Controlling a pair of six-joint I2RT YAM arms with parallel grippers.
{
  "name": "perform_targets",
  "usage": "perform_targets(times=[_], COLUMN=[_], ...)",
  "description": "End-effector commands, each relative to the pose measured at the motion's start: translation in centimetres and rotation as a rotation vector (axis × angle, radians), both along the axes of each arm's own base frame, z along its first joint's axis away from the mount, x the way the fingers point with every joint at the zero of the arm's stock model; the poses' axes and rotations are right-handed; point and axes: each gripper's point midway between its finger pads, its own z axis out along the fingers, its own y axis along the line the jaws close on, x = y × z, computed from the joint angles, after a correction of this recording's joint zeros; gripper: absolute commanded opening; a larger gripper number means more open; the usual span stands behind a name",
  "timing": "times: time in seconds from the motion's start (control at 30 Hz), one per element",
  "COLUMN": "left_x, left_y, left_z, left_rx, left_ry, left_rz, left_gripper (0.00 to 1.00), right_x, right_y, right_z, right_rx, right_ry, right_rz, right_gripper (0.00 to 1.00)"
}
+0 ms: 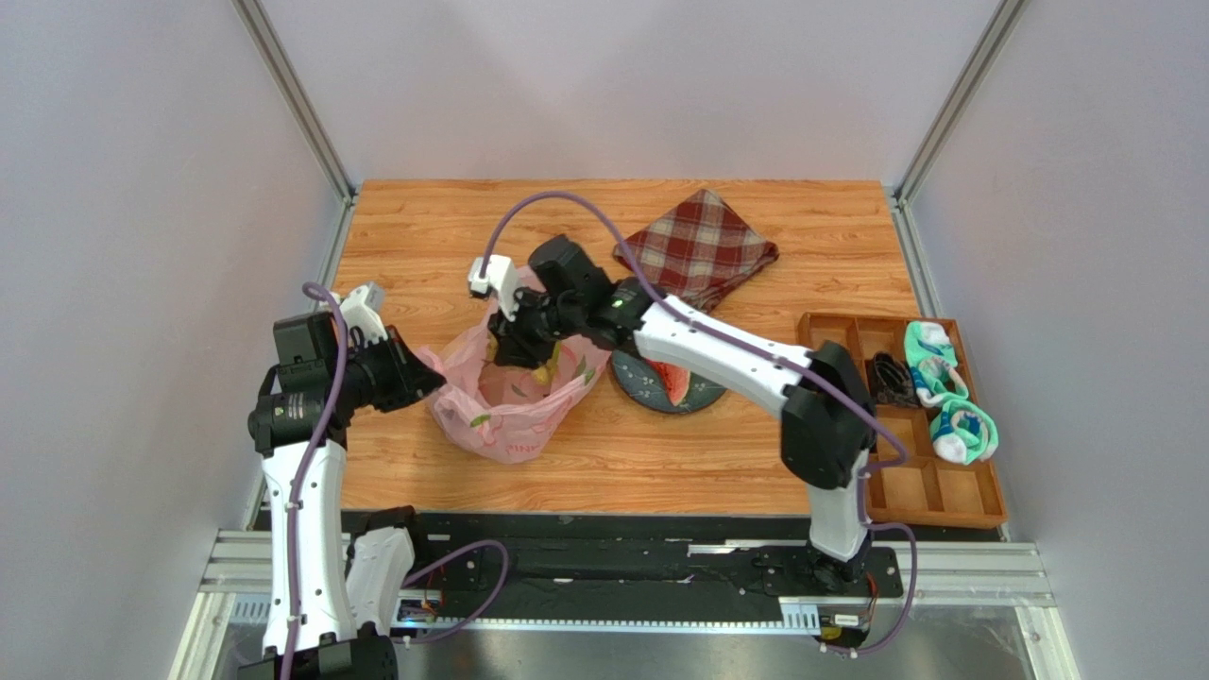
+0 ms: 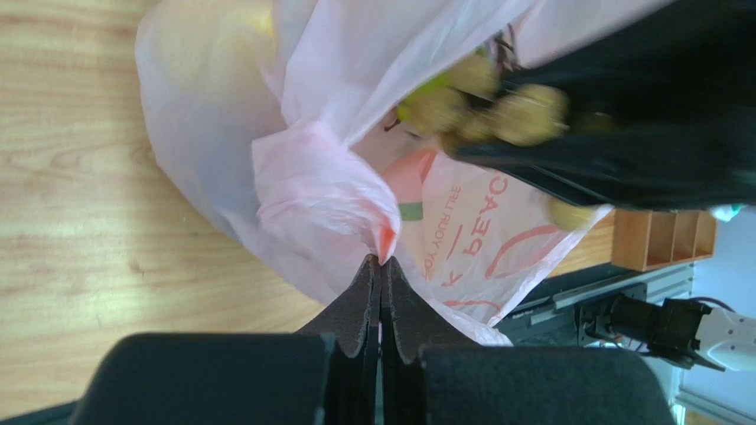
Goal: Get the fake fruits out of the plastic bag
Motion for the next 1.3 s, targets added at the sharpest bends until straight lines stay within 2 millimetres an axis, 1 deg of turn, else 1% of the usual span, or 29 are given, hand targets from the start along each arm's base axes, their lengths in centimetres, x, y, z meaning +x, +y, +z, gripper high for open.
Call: perform_targets(times=[0.0, 0.07, 0.1, 0.2, 0.33, 0.43, 0.47, 0.53, 0.57, 0.6, 0.63, 0.67, 0.7, 0.73, 0.77, 0.8, 0.83, 0.87, 0.9, 0.93, 0.97, 1.0, 1.03, 1.07, 1.1, 1.13, 1.17, 1.23, 1.27], left_x=[2.2, 2.0, 2.0, 1.7, 1.7, 1.7, 1.7, 1.7, 1.7, 1.7, 1.7, 1.7, 1.7, 1.7, 1.7, 1.7, 1.7, 1.7, 1.7, 1.7, 1.7, 1.7, 1.8, 1.8, 1.8, 1.8, 1.9, 1.8, 1.9], left_y=[-0.7, -0.9, -1.1, -1.2, -1.2, -1.2, -1.2, -1.2, -1.2, -1.2, -1.2, -1.2, -1.1, -1.2, -1.2, -1.2, -1.2, -1.2, -1.1, -1.1, -1.1, -1.1, -1.1, -1.0, -1.0, -1.0, -0.9, -1.0, -0.9], left_z=[1.5, 1.2, 1.2, 0.3, 0.3, 0.2, 0.1, 0.2, 0.1, 0.2, 0.1, 0.2, 0.2, 0.1, 0.1, 0.2, 0.2, 0.2, 0.2, 0.2, 0.2, 0.2, 0.2, 0.2, 0.2, 0.1, 0.1, 0.0, 0.0], left_rx=[-0.059, -0.072, -0.081, -0.093, -0.094, -0.093, -0.094, -0.094, -0.094, -0.094, -0.094, -0.094, -0.092, -0.094, -0.094, -0.093, -0.093, -0.093, -0.091, -0.092, -0.092, -0.091, -0.091, -0.090, -0.092, -0.093, -0.092, -0.094, -0.092], left_ry=[-0.111, -0.109, -0.112, -0.098, -0.100, -0.103, -0.100, -0.101, -0.099, -0.100, -0.098, -0.101, -0.103, -0.099, -0.100, -0.102, -0.103, -0.106, -0.106, -0.105, -0.104, -0.105, -0.105, -0.106, -0.104, -0.102, -0.102, -0.096, -0.097], left_rz=[-0.006, -0.010, -0.018, -0.012, -0.012, -0.012, -0.012, -0.010, -0.008, -0.008, -0.008, -0.008, -0.005, -0.006, -0.006, -0.006, -0.006, -0.005, -0.004, -0.005, -0.001, -0.002, -0.002, 0.001, 0.004, 0.004, 0.007, 0.006, 0.006], left_gripper=[0.00, 0.00, 0.00, 0.00, 0.00, 0.00, 0.00, 0.00, 0.00, 0.00, 0.00, 0.00, 0.00, 0.00, 0.00, 0.00, 0.00, 0.00, 0.00, 0.00, 0.00, 0.00, 0.00, 0.00, 0.00, 0.00, 0.00, 0.00, 0.00], right_x=[-4.4, -4.9, -5.5, -6.1, -6.4, -6.3, -6.2, -6.1, -5.3, -4.9, -4.4, -2.9, -2.2, -1.1, 1.0, 2.4, 3.7, 6.1, 7.3, 8.6, 9.9, 10.8, 11.6, 12.6, 12.6, 12.8, 13.1, 12.5, 11.9], right_y=[-2.5, -3.0, -3.2, -3.5, -3.3, -2.8, -2.8, -2.7, -3.1, -3.4, -3.9, -5.0, -5.8, -6.6, -8.5, -9.5, -10.7, -13.6, -15.0, -16.2, -18.9, -20.3, -21.4, -23.8, -25.2, -26.4, -28.4, -30.2, -31.4], right_z=[6.8, 8.0, 9.0, 11.3, 12.9, 15.3, 17.4, 21.1, 22.4, 25.9, 27.3, 28.7, 30.4, 30.8, 31.7, 30.7, 30.4, 30.8, 30.1, 27.9, 27.4, 26.1, 22.5, 20.6, 19.4, 17.4, 13.3, 9.9, 6.5], right_rx=[0.123, 0.141, 0.162, 0.213, 0.253, 0.300, 0.342, 0.425, 0.454, 0.527, 0.559, 0.591, 0.623, 0.631, 0.643, 0.624, 0.616, 0.614, 0.595, 0.555, 0.533, 0.487, 0.418, 0.355, 0.327, 0.293, 0.225, 0.191, 0.148], right_ry=[-0.018, -0.022, -0.023, -0.026, -0.010, -0.007, -0.019, -0.019, 0.025, 0.004, 0.011, 0.029, 0.001, -0.012, -0.051, -0.062, -0.088, -0.141, -0.167, -0.153, -0.181, -0.212, -0.176, -0.189, -0.185, -0.155, -0.096, -0.005, 0.069], right_rz=[0.235, 0.248, 0.263, 0.281, 0.274, 0.263, 0.257, 0.248, 0.194, 0.174, 0.153, 0.101, 0.077, 0.041, -0.038, -0.091, -0.145, -0.263, -0.316, -0.369, -0.436, -0.470, -0.521, -0.598, -0.640, -0.682, -0.757, -0.854, -0.900], right_gripper=[0.00, 0.00, 0.00, 0.00, 0.00, 0.00, 0.00, 0.00, 0.00, 0.00, 0.00, 0.00, 0.00, 0.00, 0.00, 0.00, 0.00, 0.00, 0.00, 0.00, 0.00, 0.00, 0.00, 0.00, 0.00, 0.00, 0.00, 0.00, 0.00])
